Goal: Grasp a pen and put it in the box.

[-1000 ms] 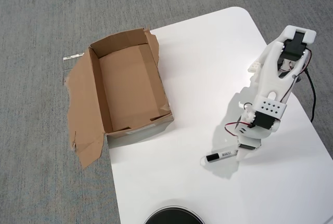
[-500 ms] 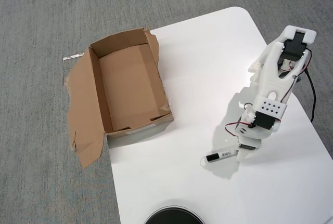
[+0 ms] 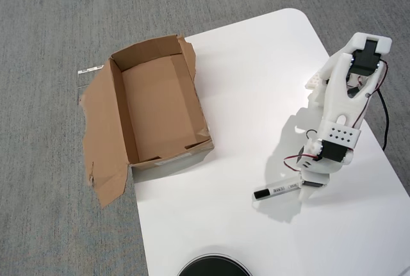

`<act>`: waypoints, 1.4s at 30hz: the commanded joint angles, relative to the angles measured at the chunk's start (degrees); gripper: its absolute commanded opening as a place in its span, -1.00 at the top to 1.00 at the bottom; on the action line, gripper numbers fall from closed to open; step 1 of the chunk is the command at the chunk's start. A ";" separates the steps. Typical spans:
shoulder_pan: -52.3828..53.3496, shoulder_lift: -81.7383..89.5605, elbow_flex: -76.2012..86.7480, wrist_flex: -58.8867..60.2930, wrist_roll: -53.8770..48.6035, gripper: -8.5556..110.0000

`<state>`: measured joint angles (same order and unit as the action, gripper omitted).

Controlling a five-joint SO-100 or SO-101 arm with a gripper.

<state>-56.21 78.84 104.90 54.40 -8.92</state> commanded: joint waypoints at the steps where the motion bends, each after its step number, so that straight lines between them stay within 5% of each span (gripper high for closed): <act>1: -0.22 -0.09 -1.01 0.35 -0.22 0.44; 11: -0.22 -0.09 -1.01 0.35 -0.22 0.86; 42: 3.38 12.66 -0.92 0.88 -0.13 0.85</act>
<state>-54.54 84.90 104.99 55.02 -8.92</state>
